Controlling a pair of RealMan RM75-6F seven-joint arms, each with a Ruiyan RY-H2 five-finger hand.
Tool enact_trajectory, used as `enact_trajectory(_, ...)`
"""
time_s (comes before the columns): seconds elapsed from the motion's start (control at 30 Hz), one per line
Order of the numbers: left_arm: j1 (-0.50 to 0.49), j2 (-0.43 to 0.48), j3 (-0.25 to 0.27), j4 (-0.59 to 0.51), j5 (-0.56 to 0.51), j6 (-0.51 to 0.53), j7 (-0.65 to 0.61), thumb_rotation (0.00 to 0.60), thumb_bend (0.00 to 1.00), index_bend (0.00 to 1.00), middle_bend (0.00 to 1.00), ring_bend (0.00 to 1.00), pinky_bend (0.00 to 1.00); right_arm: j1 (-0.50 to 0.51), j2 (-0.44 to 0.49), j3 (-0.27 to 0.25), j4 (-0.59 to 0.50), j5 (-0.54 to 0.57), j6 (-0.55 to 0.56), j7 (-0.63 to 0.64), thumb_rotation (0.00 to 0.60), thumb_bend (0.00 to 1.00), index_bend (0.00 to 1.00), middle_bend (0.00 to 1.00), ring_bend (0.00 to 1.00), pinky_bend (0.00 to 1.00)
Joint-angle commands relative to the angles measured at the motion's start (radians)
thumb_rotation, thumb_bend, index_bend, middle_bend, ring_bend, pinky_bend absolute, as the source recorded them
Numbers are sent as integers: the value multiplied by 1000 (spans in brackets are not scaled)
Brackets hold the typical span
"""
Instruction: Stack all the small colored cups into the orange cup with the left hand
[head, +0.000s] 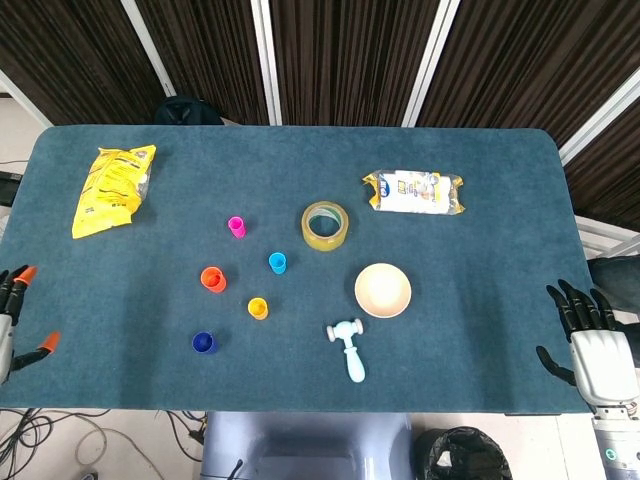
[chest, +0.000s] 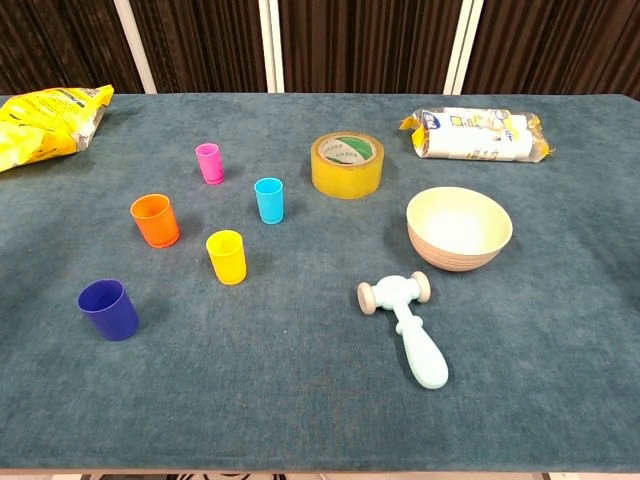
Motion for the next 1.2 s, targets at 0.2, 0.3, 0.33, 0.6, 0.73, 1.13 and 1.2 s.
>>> enact_trajectory(0.2,-87,-43,54,6,100,-149,-30,600,186,57,49,0,0,-4,4,4,-4,5,7,2,600,325,86,78,132,84)
enact_trajectory(0.3,-120,-79,48,6,112,-185,-35,600,176,62,50,0,0,-5,6,7,-5,10,9,6,600,325,86,78,132,84)
enact_trajectory(0.33,-127,-84,47,4,112,-195,-38,600,173,63,50,0,0,-6,7,7,-5,11,9,7,600,324,86,78,132,83)
enact_trajectory(0.6,-202,-124,43,-1,63,-339,2,600,154,77,48,0,0,-8,11,11,-9,14,13,14,600,324,86,78,132,85)
enact_trajectory(0.73,-243,-137,46,-20,49,-415,8,600,153,83,49,0,0,-9,12,11,-11,13,15,13,600,324,86,78,132,84)
enact_trajectory(1.13,-302,-195,38,6,-15,-506,66,600,153,206,56,0,0,-10,11,14,-13,19,16,12,600,324,86,78,132,84)
enact_trajectory(1.2,-309,-206,37,14,-26,-516,78,600,154,224,58,0,0,-11,11,16,-14,21,18,12,600,324,86,78,132,84)
